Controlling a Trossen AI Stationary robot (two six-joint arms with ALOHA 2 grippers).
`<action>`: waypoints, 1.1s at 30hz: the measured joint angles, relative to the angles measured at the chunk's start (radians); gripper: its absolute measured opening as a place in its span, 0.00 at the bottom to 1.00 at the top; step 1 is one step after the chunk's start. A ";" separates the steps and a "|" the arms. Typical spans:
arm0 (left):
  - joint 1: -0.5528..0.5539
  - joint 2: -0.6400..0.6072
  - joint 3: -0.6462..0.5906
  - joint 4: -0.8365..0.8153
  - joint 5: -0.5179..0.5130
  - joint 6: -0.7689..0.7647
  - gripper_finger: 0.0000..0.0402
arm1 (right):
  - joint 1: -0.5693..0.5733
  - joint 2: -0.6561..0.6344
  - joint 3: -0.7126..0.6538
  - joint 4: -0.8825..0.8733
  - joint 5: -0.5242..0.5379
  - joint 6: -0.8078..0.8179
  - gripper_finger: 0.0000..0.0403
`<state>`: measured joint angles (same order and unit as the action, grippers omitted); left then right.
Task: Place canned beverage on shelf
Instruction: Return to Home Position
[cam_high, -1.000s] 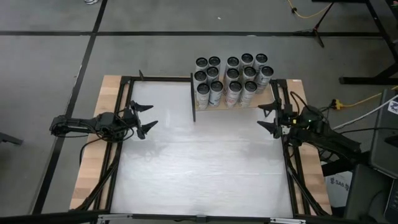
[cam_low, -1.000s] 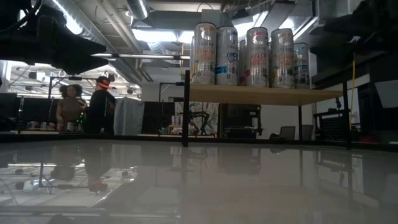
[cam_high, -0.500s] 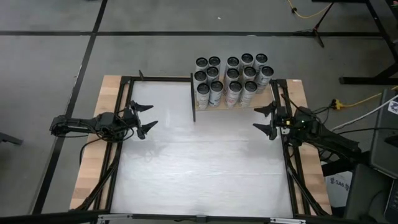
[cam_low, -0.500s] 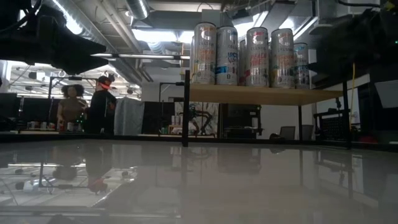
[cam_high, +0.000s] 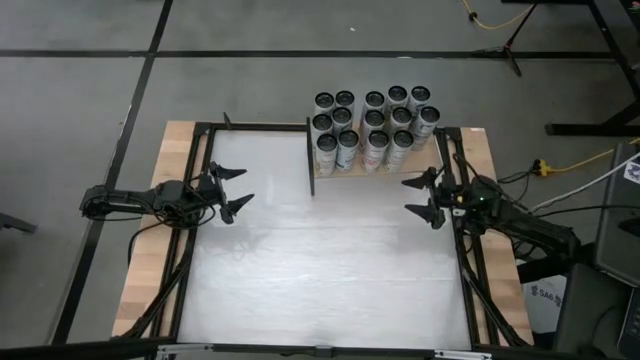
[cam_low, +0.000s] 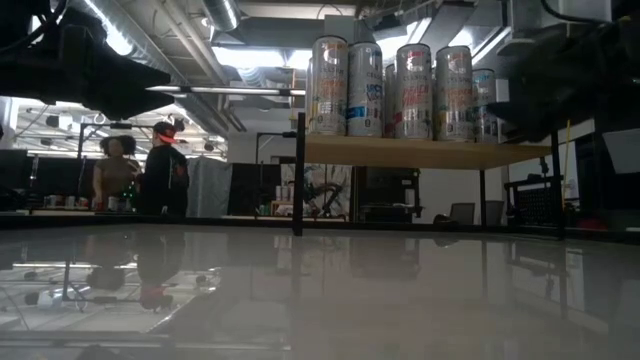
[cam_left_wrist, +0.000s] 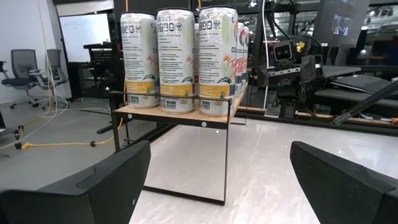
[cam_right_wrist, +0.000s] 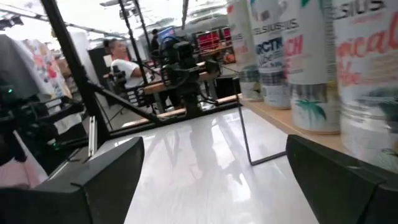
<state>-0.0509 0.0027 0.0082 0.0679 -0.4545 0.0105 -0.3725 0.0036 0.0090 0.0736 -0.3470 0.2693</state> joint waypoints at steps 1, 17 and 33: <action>0.000 0.000 0.000 0.000 0.000 0.000 0.95 | 0.000 0.000 0.000 0.003 -0.010 -0.006 0.95; 0.000 0.000 0.000 0.000 0.000 0.000 0.95 | 0.117 -0.001 -0.002 -0.012 0.094 -0.134 0.95; 0.000 0.000 0.000 0.000 0.000 0.000 0.95 | 0.275 -0.001 -0.002 -0.031 0.202 -0.177 0.95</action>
<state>-0.0505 0.0025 0.0082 0.0681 -0.4545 0.0105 -0.0978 0.0025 0.0074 0.0429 -0.1452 0.0921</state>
